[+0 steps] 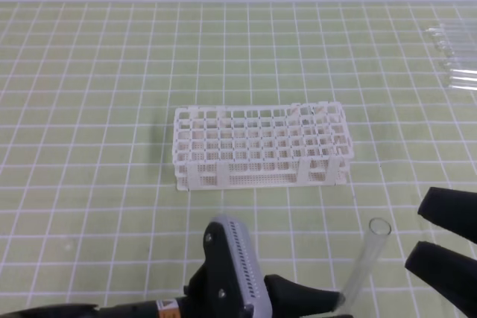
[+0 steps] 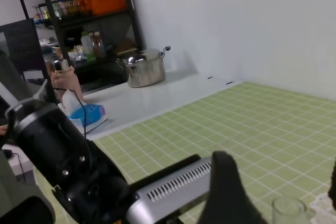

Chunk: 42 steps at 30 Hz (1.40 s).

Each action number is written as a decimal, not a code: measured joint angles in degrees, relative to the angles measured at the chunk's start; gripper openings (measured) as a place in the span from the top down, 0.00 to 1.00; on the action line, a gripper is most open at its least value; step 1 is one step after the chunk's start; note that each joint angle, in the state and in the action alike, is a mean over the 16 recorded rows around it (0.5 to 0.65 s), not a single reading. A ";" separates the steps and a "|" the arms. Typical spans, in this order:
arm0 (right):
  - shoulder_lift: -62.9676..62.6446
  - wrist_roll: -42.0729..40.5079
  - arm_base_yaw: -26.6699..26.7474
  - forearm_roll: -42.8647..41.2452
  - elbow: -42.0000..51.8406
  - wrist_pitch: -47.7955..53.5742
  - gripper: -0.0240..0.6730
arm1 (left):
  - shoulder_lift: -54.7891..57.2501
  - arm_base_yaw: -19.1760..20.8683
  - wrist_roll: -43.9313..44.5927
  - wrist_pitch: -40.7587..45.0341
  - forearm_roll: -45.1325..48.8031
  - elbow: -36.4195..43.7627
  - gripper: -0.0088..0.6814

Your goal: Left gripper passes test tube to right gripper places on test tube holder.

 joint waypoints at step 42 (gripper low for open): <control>0.05 -0.43 0.00 -9.71 0.00 2.18 0.91 | 6.18 -0.07 1.95 -7.51 3.32 -0.33 0.98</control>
